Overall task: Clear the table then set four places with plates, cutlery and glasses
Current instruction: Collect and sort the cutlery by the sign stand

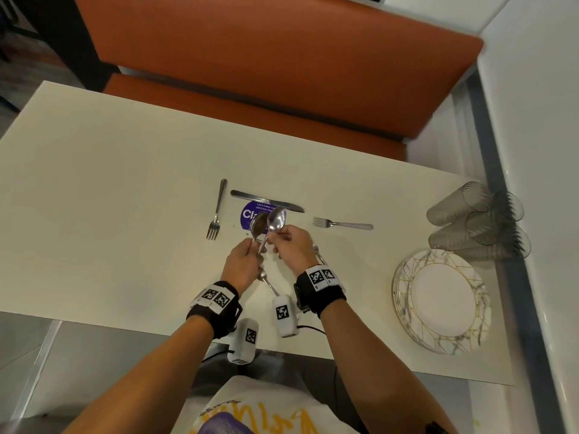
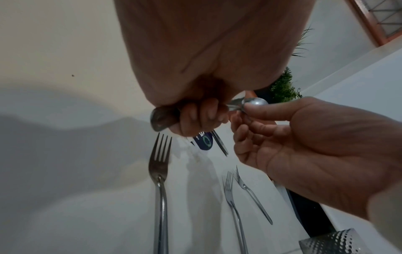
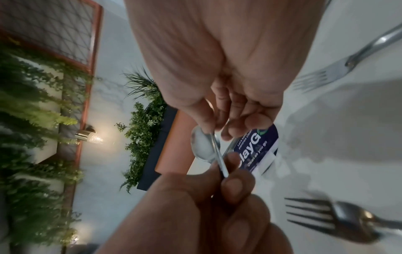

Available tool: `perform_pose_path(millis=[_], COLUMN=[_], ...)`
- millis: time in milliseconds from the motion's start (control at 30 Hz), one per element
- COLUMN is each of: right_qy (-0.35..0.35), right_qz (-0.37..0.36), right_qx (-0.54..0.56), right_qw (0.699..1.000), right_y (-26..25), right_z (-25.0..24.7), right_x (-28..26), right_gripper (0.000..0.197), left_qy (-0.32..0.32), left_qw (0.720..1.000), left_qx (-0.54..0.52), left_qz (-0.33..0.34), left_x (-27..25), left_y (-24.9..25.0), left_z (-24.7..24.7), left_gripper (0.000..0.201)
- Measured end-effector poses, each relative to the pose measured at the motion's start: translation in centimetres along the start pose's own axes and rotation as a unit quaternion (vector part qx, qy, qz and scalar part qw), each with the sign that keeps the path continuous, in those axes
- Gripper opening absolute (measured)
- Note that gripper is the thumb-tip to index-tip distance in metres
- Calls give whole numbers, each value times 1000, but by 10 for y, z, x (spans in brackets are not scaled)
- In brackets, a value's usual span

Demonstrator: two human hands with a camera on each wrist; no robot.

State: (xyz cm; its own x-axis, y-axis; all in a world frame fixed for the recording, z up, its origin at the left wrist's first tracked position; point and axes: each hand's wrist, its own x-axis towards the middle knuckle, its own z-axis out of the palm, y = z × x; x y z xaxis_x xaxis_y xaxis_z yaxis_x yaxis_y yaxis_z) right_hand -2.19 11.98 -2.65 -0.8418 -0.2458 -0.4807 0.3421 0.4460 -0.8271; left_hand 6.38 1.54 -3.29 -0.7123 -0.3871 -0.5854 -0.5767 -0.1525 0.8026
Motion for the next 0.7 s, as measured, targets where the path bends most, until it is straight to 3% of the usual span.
perform_pose_path(millis=[167, 333, 533, 700], right_qy=[76, 44, 80, 44], right_qz=[-46, -60, -122, -115], right_qx=[3, -4, -82, -93], right_qw=[996, 997, 986, 988], right_y=[-13, -12, -12, -20], right_z=[-15, -8, 0, 6], right_x=[14, 13, 6, 14], right_gripper=[10, 8, 14, 20], left_qy=[-16, -61, -118, -129], left_qw=[999, 995, 973, 964], left_qx=[-32, -69, -169, -204], left_qz=[-19, -33, -102, -115], left_x=[-5, 0, -2, 0], left_y=[1, 5, 11, 10], left_z=[0, -8, -14, -24], left_gripper=[30, 28, 29, 36])
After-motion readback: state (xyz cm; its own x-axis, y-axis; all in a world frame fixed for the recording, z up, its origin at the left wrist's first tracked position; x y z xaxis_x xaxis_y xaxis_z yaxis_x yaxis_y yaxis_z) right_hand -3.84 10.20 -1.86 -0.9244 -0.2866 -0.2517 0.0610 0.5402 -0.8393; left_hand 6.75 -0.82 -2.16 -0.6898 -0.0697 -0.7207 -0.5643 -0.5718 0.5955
